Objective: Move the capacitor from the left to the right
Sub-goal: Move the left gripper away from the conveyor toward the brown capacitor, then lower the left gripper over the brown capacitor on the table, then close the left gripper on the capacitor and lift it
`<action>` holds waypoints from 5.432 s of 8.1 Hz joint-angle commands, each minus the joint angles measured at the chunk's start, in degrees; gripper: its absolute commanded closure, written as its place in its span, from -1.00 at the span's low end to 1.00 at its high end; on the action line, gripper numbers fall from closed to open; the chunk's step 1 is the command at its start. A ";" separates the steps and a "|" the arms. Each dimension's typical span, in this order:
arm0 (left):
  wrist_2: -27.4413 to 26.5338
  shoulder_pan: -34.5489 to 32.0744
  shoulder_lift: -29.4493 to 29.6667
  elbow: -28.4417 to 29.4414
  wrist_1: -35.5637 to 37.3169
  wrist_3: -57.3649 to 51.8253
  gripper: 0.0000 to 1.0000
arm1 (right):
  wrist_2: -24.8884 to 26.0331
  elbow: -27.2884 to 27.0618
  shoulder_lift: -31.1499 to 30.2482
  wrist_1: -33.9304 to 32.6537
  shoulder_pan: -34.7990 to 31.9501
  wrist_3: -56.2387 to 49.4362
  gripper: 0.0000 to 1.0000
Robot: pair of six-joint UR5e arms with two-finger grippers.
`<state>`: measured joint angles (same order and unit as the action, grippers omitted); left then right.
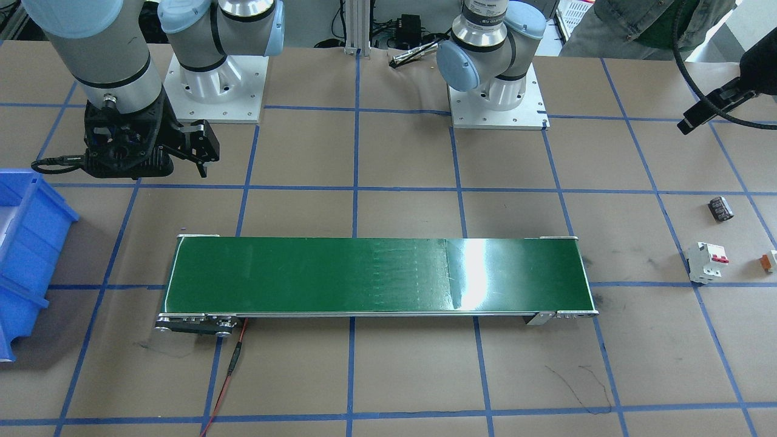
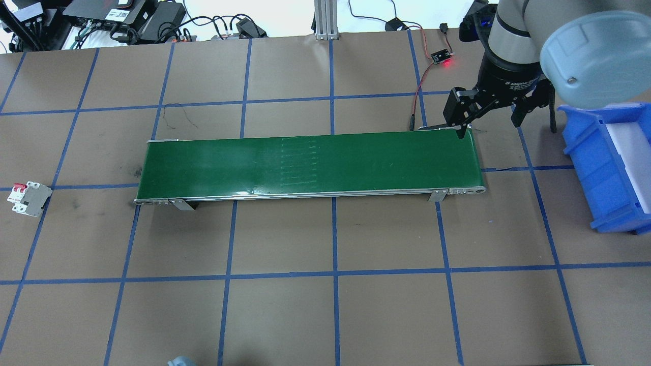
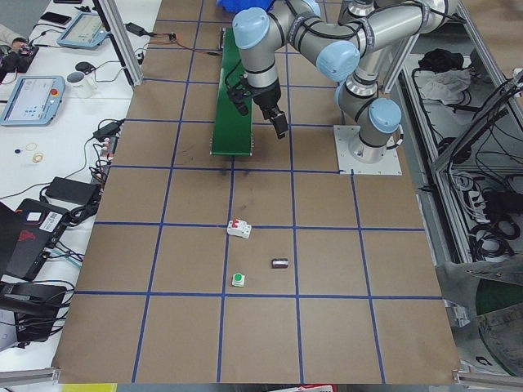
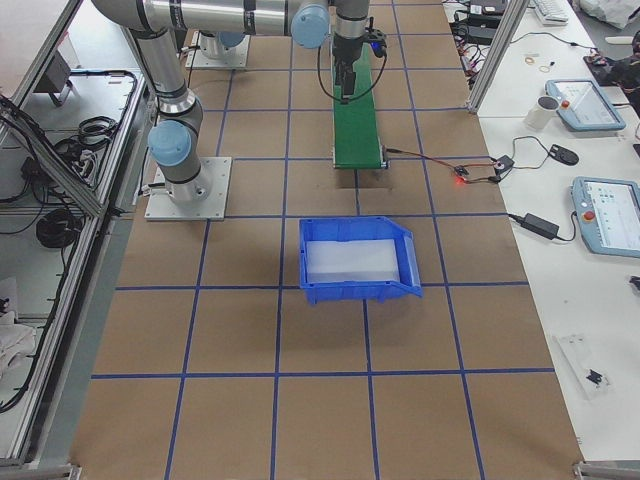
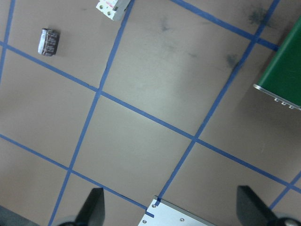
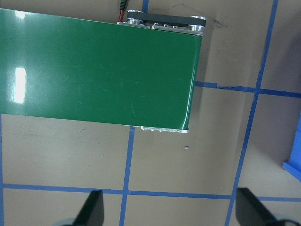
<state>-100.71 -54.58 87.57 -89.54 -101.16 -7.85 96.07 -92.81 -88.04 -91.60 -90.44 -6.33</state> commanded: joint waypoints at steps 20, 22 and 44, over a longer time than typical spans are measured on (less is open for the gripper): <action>-3.72 23.73 17.27 -9.41 39.14 -46.54 -1.00 | -0.36 0.00 0.15 0.46 0.00 0.09 -1.00; 3.92 24.17 18.77 -10.04 42.44 -48.21 -1.00 | -0.36 0.00 0.15 0.46 0.00 0.09 -1.00; 10.88 30.15 29.85 -14.43 56.94 -56.92 -0.75 | -2.01 -0.18 2.68 -3.57 -0.09 0.17 -1.00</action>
<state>-89.83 -24.43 117.43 -104.14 -44.42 -64.79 95.50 -92.86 -87.58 -93.78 -90.52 -6.99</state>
